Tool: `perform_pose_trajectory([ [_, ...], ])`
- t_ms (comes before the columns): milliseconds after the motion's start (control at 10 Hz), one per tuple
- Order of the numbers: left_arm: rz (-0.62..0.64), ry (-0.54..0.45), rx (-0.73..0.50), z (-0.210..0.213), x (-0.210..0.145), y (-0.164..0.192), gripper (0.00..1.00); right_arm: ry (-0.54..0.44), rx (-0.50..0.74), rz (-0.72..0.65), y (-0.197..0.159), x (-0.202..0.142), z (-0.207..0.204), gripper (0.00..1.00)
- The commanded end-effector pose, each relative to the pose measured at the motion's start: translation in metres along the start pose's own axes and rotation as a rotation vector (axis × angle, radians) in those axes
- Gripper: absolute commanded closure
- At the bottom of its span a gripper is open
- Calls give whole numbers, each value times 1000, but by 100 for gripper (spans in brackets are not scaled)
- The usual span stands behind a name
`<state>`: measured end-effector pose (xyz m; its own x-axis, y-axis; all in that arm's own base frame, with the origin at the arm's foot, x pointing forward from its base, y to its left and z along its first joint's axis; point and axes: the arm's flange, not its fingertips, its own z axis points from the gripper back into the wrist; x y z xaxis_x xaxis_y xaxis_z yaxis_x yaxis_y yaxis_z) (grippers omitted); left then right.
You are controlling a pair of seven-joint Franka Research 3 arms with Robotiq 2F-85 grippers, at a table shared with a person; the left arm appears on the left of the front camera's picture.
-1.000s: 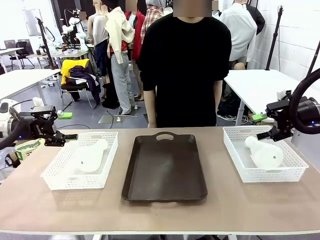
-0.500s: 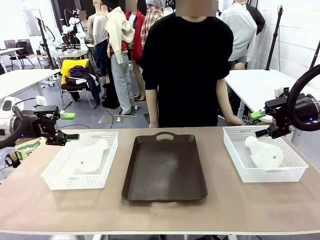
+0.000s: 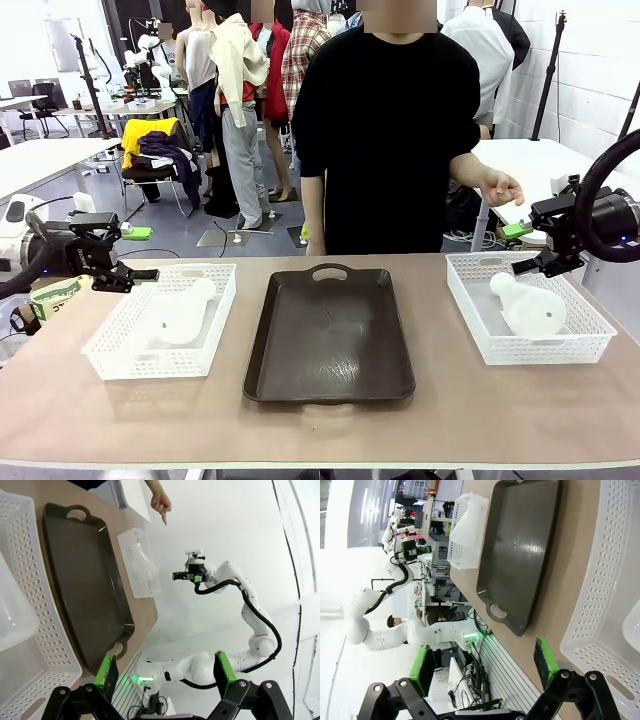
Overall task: Prepare the laboratory tools.
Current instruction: Pick up the Big flask that the person points to.
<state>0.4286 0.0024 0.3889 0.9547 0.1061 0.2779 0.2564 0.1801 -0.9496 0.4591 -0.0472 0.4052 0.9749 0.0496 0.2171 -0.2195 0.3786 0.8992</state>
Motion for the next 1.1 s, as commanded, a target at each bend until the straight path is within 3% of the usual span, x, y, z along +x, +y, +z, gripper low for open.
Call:
perform_pose_trajectory([
  [0,-1,-7,-8,1,1,-1,0,-2,-2,1,0,1,-1,0],
  [1000,-1,-7,-8,1,1,-1,0,-2,-2,1,0,1,-1,0],
])
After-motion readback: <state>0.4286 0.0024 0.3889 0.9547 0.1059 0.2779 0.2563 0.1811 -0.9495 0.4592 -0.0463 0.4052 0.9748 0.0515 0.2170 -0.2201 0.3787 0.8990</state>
